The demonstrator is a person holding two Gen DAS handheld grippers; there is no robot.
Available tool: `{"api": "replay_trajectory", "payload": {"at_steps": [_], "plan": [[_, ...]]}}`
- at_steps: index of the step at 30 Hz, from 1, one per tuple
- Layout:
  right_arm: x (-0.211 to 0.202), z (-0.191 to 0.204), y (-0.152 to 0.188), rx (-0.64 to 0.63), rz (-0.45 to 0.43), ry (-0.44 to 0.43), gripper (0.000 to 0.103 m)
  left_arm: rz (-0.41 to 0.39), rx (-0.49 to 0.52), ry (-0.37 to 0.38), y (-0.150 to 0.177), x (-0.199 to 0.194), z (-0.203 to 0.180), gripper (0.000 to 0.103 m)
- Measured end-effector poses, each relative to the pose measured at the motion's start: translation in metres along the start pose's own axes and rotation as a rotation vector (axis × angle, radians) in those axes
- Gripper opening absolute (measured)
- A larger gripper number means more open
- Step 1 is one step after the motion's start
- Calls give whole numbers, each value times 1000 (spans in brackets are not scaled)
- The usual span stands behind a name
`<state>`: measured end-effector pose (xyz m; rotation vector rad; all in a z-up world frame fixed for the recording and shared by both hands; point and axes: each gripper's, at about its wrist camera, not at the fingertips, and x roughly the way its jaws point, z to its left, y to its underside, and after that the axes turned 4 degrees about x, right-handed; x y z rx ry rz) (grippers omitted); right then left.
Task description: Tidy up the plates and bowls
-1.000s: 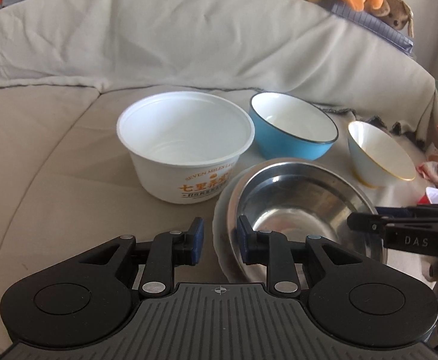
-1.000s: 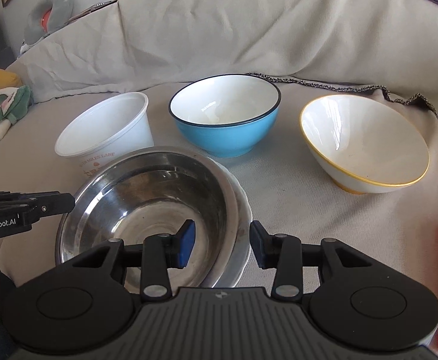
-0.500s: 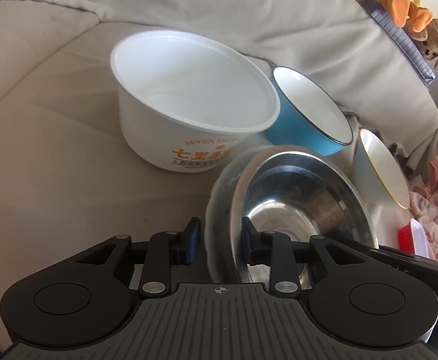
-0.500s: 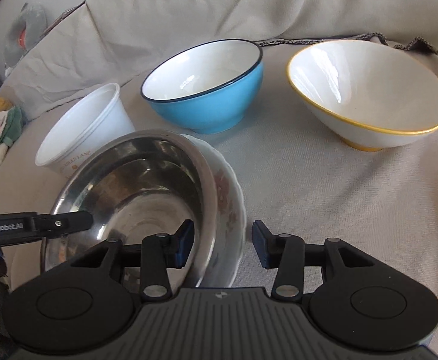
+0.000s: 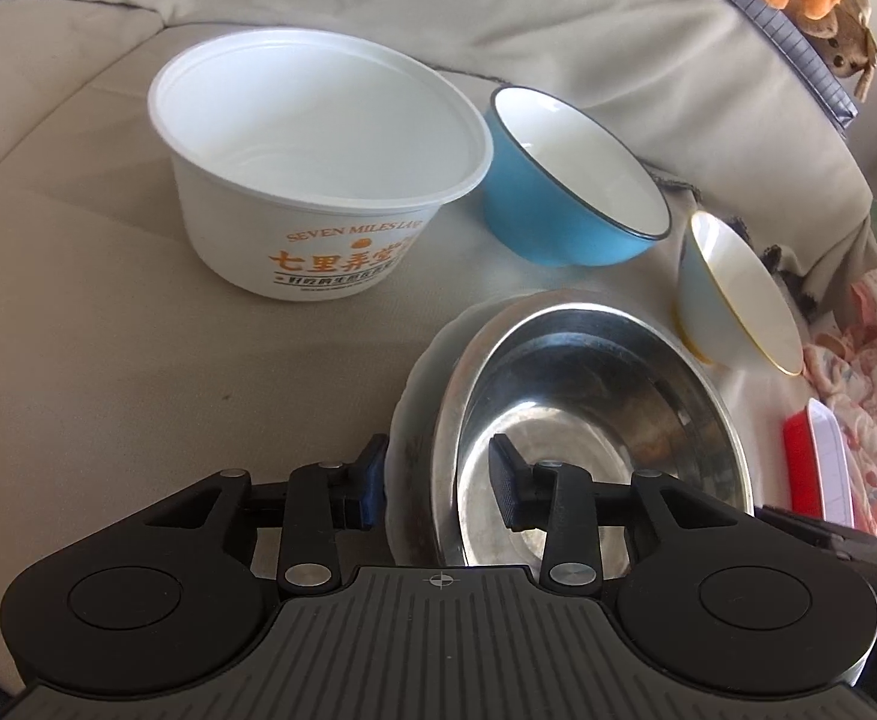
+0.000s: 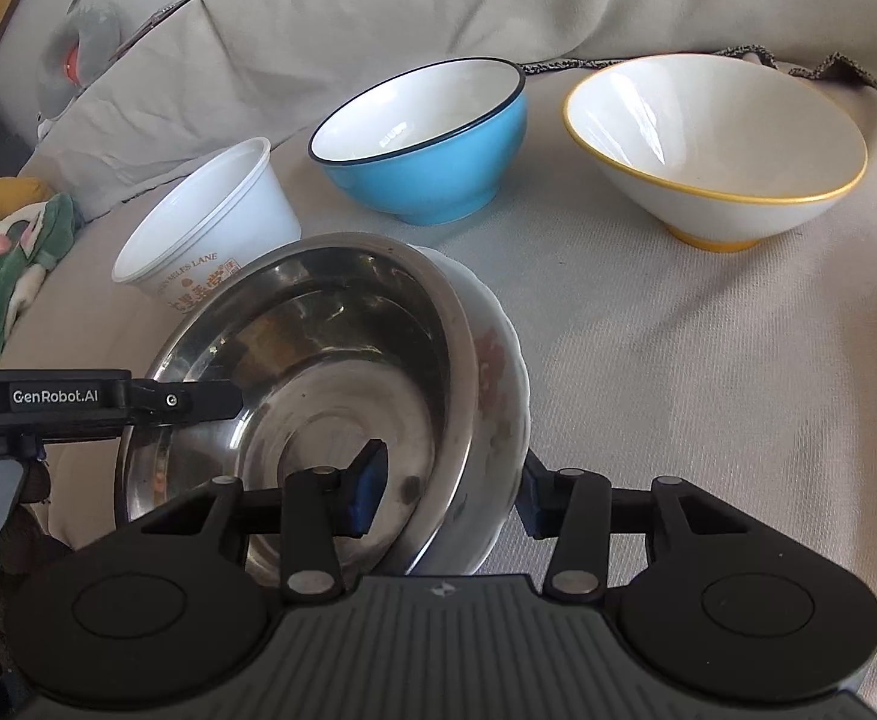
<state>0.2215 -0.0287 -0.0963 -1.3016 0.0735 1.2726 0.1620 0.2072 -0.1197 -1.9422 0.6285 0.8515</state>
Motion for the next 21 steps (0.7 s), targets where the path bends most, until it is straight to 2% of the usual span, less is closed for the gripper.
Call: {"api": "replay_trajectory", "payload": {"at_steps": [7,11,18,21], "plan": [[-1,11,1,4,-20,14,46,-15,24,-45,-19,8,0,40],[3,14,-8,-7,-34,12,46,-14,4,-28,-29,13,5,40],[12,4,-18,-9,-41,37,46,-33,15,-5,-23,16,2,39],[11,5,-15,-25,-48,35,46,-73,18,-17,-20,10,0,39]]}}
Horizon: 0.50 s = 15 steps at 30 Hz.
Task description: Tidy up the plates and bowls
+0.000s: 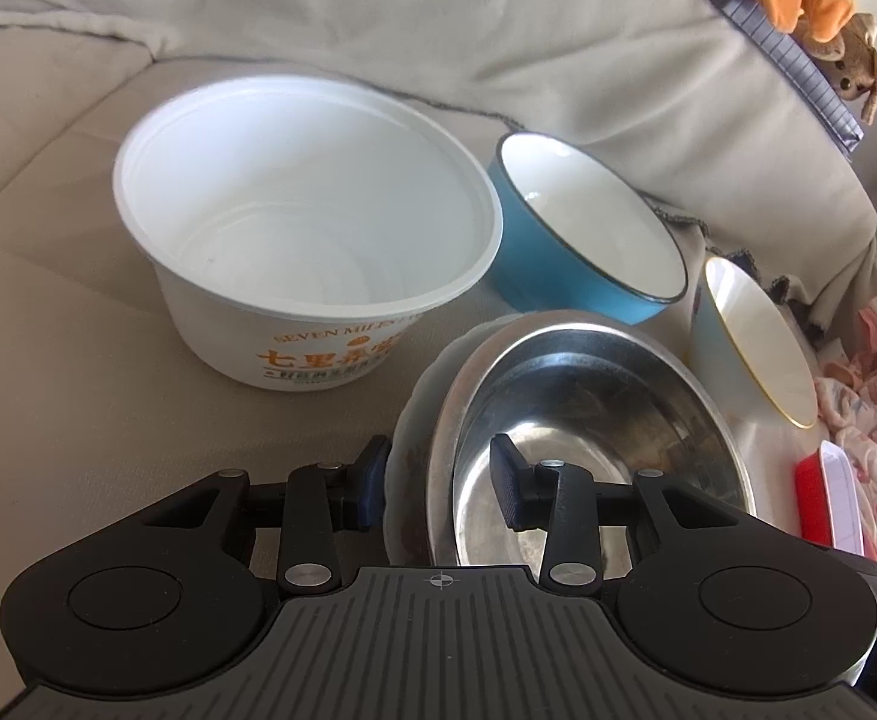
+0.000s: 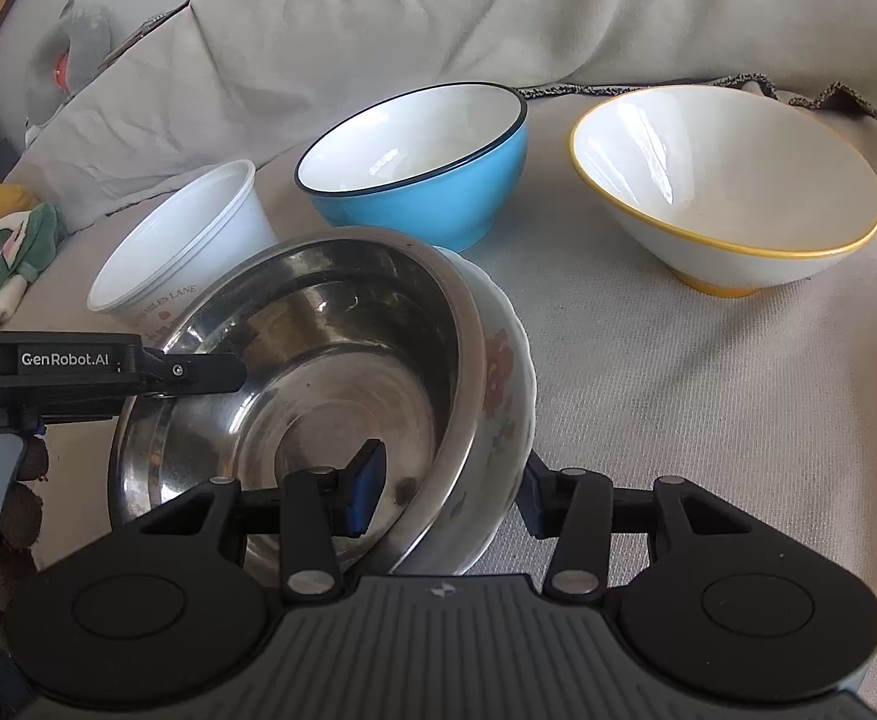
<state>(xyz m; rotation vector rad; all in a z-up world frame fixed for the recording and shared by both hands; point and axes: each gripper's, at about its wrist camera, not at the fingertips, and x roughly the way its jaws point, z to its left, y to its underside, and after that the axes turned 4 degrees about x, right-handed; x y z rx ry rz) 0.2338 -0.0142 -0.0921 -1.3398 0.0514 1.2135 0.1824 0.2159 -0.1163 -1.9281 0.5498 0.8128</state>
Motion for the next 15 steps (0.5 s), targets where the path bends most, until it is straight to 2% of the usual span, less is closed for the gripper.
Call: {"api": "replay_trajectory", "payload": {"at_steps": [4,8,10,12,15], "plan": [[-8,-6,2,-7,-17,-19,46,-86,55,-40,1,-24,-9,36],[-33,-9,-2,-56,-107,19,46,-175,86,-80,-5,-48,-23,36],[-48,-14,-6,-75,-159,30,49,-211,74,-43,-10,-56,-32,36],[-63,-22,-9,-75,-209,49,49,-216,57,32,-15,-56,-42,36],[-76,-43,-21,-33,-251,75,51,-129,26,162,-26,-35,-66,36]]}}
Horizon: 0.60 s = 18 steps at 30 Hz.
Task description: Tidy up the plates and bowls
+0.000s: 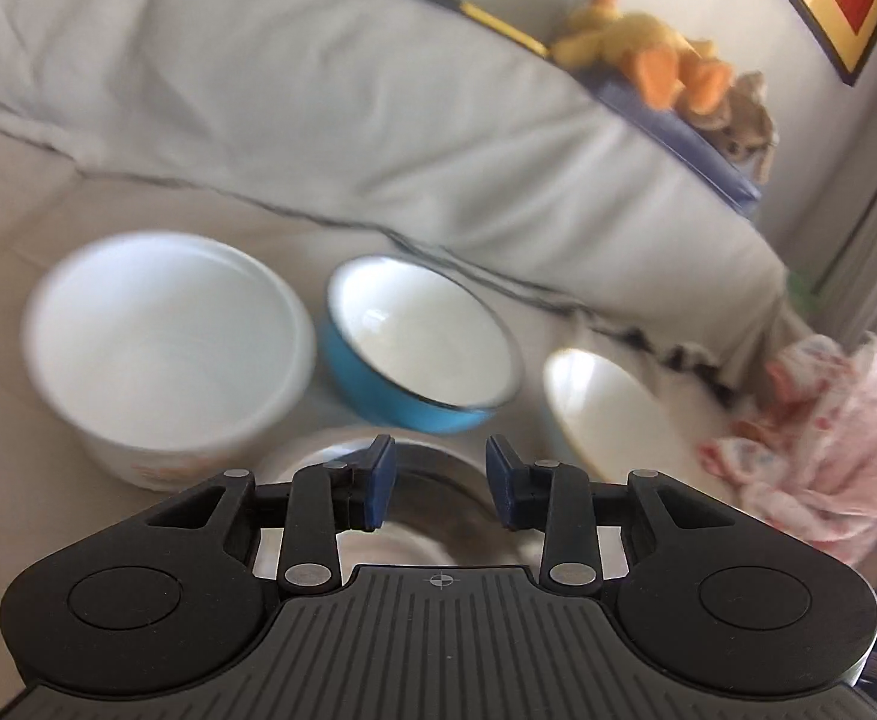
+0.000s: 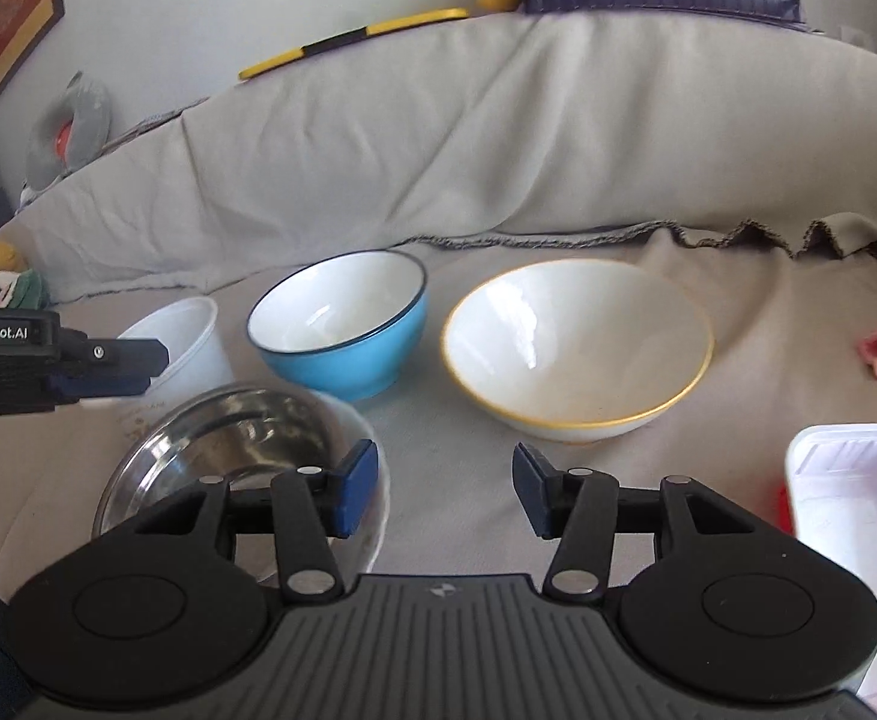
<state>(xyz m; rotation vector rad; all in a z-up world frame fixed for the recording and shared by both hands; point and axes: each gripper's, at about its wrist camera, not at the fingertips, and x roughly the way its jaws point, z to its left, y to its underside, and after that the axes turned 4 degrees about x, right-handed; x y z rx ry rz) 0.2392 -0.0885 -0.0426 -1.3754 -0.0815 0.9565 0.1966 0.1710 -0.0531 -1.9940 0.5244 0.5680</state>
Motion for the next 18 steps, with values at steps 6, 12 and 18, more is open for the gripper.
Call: {"api": "replay_trajectory", "payload": {"at_steps": [6,12,18], "plan": [[8,-71,-35,161,15,108,52,107,29,84,-10,66,-44,36],[41,-134,-63,306,70,81,52,190,31,53,-21,136,-63,36],[96,-146,-75,333,164,60,42,219,81,25,-32,180,-78,25]]}}
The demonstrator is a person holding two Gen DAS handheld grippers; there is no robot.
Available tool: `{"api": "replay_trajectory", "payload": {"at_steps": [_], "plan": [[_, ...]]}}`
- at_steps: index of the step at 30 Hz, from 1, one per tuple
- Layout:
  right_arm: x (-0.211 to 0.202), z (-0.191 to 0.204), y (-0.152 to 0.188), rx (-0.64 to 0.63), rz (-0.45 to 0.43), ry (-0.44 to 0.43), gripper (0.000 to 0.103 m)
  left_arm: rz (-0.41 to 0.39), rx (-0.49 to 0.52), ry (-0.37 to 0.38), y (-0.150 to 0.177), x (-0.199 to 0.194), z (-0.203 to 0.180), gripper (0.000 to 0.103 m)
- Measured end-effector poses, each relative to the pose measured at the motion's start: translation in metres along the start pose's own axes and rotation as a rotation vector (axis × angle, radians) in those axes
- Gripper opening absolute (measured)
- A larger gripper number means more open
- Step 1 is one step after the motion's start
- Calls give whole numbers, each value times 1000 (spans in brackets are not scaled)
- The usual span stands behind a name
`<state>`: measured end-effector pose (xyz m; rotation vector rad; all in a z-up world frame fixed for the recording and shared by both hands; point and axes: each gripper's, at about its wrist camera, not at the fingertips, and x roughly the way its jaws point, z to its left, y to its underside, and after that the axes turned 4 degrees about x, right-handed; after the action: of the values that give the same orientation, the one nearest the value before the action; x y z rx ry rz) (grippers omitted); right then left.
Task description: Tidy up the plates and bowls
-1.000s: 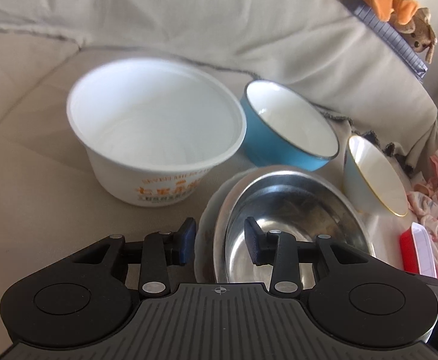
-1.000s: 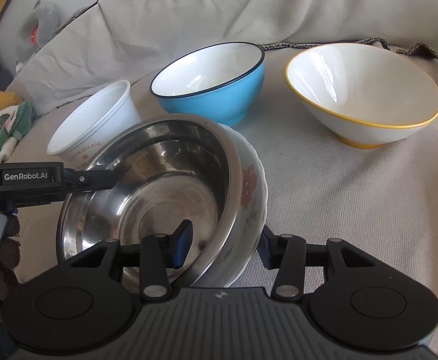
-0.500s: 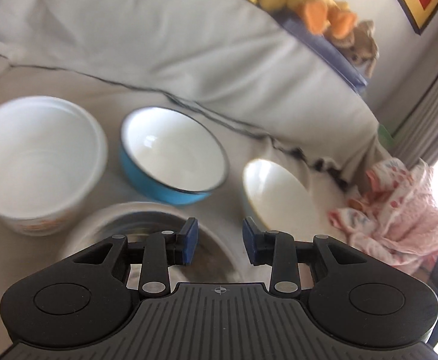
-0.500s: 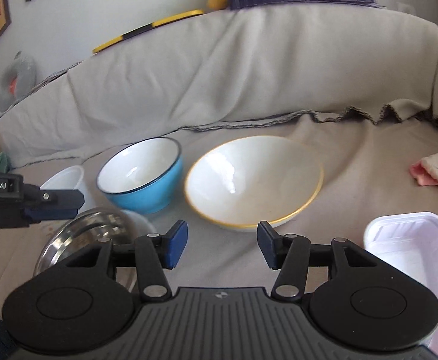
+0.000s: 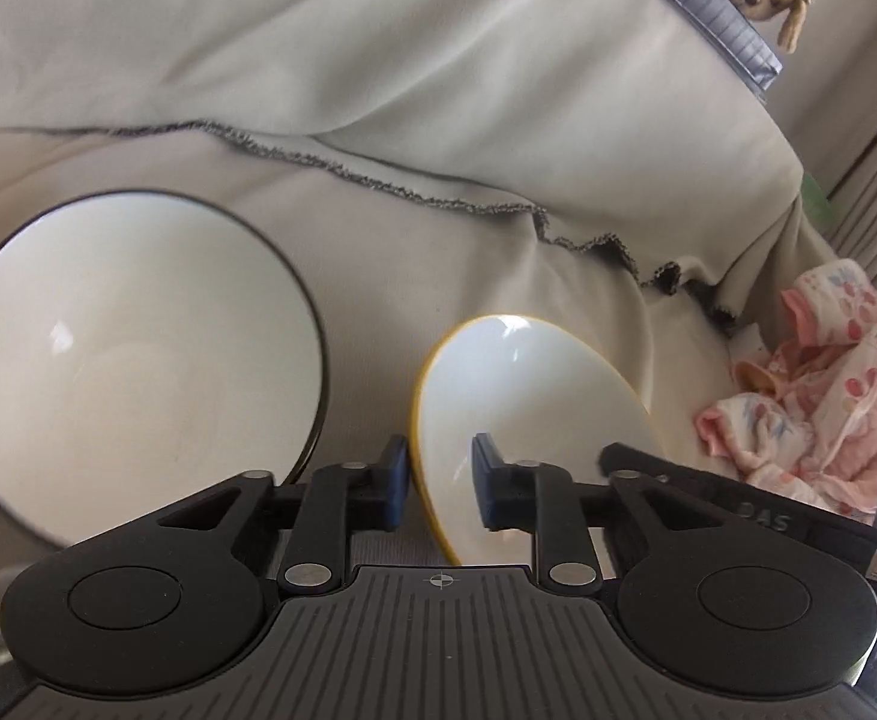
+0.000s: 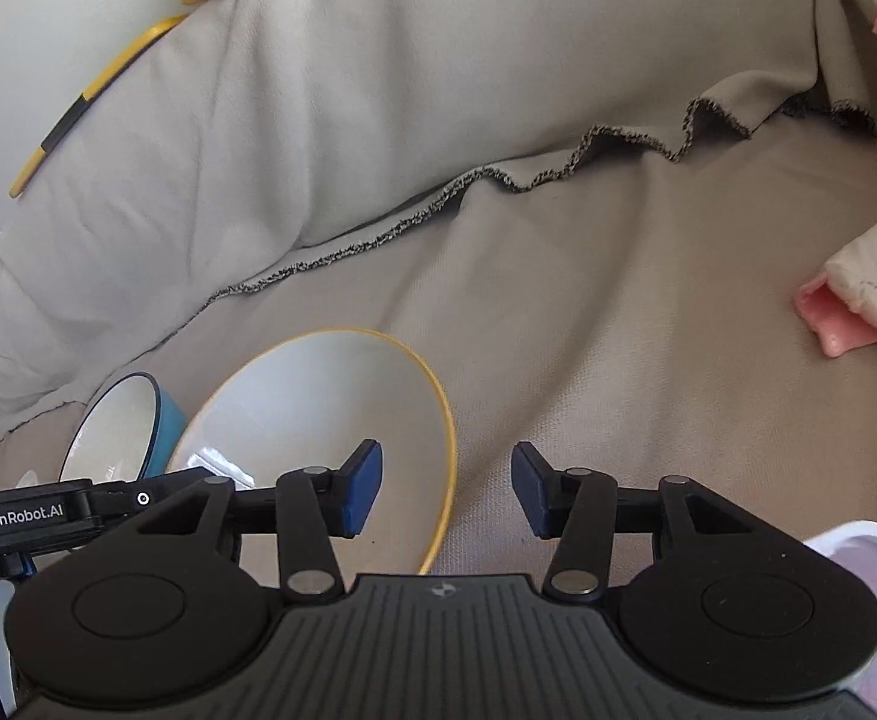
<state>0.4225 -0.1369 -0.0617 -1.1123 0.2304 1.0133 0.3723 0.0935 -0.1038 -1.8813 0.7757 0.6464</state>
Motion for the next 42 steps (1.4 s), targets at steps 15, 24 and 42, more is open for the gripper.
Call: {"api": "replay_trajectory", "payload": {"at_steps": [15,24,42], "plan": [[-35,2,51,-14,115,-51,26,174,48,25,57,-40,-13,29],[-67,-10,102,5,160,-45,27,173,105,45,110,-74,-28,29],[-70,-9,119,14,158,-62,27,187,55,52,125,-84,-22,29]]}}
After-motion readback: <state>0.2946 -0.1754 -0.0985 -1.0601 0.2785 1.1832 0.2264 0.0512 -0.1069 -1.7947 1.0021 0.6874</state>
